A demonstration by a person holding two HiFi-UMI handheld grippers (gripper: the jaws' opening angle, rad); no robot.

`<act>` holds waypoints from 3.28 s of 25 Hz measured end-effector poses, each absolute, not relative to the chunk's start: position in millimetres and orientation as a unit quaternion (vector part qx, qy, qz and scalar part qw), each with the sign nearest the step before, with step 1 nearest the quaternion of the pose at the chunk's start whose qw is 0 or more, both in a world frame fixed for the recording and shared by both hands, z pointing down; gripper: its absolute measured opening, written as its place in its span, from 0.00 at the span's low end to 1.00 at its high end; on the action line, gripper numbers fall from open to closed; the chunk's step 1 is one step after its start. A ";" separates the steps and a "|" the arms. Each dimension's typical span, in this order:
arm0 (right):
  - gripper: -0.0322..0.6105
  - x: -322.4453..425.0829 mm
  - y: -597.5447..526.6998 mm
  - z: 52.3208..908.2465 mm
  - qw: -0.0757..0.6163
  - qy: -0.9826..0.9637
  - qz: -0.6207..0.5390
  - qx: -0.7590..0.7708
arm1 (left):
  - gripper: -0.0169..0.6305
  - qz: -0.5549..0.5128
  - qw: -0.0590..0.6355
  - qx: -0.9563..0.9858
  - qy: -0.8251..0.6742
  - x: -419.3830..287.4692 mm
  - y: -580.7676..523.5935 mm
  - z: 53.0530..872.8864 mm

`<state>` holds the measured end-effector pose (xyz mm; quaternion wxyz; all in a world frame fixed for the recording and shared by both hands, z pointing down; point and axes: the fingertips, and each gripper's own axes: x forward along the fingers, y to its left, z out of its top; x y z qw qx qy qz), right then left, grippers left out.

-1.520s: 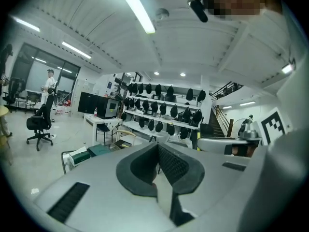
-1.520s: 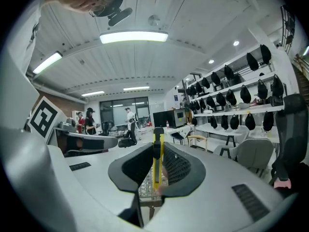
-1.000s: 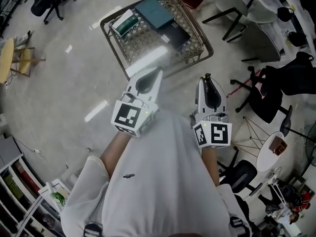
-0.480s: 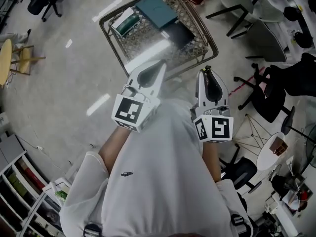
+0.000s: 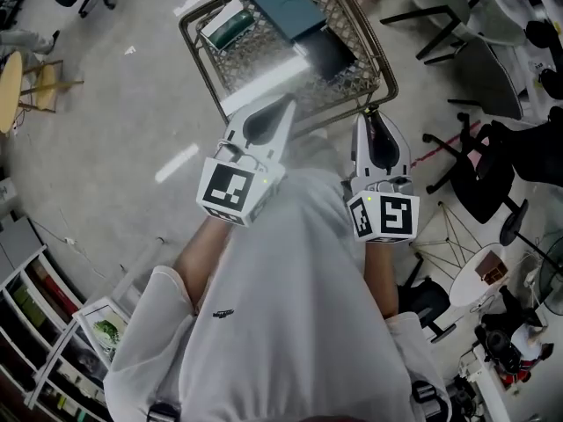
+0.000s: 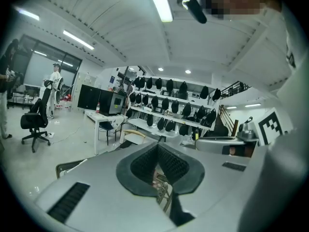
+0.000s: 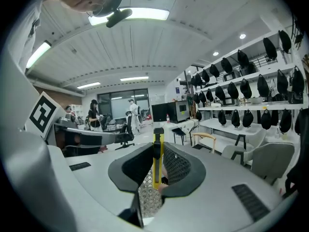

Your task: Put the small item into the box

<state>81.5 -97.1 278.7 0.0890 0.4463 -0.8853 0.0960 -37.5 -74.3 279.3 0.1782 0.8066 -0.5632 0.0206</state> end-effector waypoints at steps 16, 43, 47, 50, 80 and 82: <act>0.13 67.7 -175.5 373.7 0.129 -0.897 0.119 0.405 | 0.03 0.059 0.206 0.794 -0.569 -39.8 -129.9 352.2; 0.13 27.0 -252.0 548.8 0.242 -0.900 0.153 0.330 | 0.03 0.074 0.277 0.744 -0.604 -54.4 -185.5 487.0; 0.13 19.8 -260.1 576.1 0.265 -0.901 0.151 0.310 | 0.03 0.077 0.283 0.744 -0.600 -53.0 -193.6 502.4; 0.13 17.1 -263.3 595.7 0.285 -0.899 0.153 0.295 | 0.03 0.083 0.286 0.745 -0.597 -51.0 -195.6 513.1; 0.13 22.6 -268.9 725.0 0.531 -0.817 0.168 0.147 | 0.03 0.094 0.337 0.717 -0.603 -54.2 -205.1 560.7; 0.14 23.1 -268.1 725.4 0.533 -0.817 0.166 0.144 | 0.03 0.094 0.337 0.717 -0.603 -52.9 -204.8 560.3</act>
